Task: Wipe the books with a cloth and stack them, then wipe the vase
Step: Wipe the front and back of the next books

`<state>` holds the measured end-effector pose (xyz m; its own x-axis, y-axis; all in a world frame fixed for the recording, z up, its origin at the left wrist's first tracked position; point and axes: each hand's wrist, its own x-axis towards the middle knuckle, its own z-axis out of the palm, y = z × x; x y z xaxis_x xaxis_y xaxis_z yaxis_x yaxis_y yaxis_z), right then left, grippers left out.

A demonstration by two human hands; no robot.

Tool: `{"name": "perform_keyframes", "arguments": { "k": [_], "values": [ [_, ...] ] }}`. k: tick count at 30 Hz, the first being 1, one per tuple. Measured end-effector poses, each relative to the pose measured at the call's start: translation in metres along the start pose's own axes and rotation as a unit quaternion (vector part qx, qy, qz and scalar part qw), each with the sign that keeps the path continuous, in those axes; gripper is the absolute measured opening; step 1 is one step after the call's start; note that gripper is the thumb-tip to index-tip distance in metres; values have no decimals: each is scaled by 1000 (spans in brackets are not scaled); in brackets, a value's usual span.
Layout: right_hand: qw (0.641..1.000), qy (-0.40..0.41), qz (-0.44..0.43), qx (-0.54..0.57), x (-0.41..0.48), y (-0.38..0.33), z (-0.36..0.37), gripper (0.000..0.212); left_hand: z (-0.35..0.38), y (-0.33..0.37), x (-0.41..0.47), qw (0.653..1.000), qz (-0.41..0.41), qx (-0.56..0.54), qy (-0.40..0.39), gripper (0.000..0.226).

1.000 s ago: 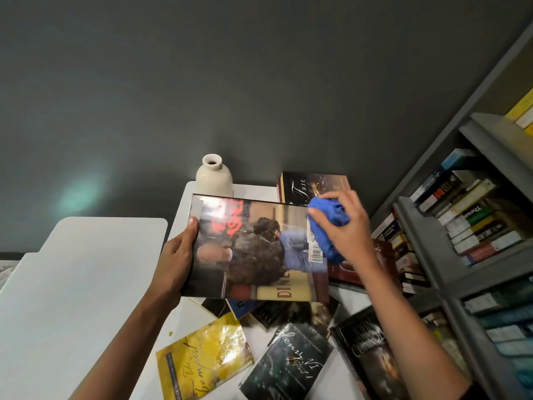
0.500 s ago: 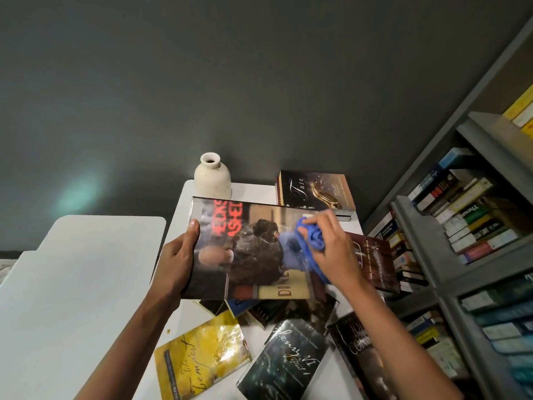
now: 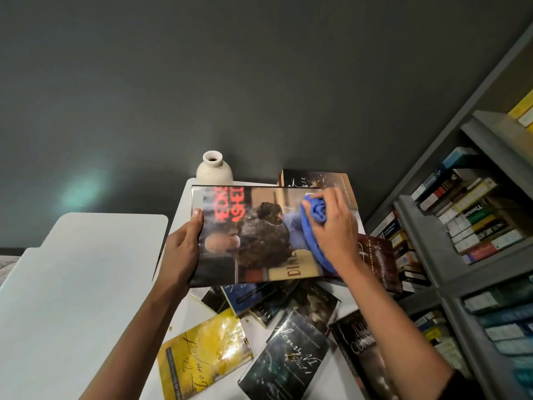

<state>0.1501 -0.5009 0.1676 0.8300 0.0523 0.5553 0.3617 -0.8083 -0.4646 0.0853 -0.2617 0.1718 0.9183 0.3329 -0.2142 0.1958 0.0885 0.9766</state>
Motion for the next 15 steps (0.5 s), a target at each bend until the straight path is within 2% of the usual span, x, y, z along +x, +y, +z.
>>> {"name": "perform_keyframes", "arguments": {
  "k": [3, 8, 9, 11, 13, 15],
  "values": [
    [999, 29, 36, -6, -3, -21, 10, 23, 4, 4, 3, 1000, 21, 0, 10, 44],
    [984, -96, -145, 27, -62, -63, 28, 29, 7, 2, 2, 1000, 23, 2, 19, 47],
    [985, -98, -139, 26, -56, -56, 25, 32, 6, 1, 1, 1000, 22, -2, 15, 46],
    [997, -57, -61, 9, -34, -34, 18, 37, 2, 0, -1, 1000, 21, -9, 9, 44],
    [1000, -6, 15, -8, -8, -13, 9, 31, -1, 0, -3, 1000, 24, -15, 3, 44],
    [999, 24, 32, -7, 2, -14, 8, 25, 0, 2, -3, 999, 25, -20, 1, 43]
  ]
}}
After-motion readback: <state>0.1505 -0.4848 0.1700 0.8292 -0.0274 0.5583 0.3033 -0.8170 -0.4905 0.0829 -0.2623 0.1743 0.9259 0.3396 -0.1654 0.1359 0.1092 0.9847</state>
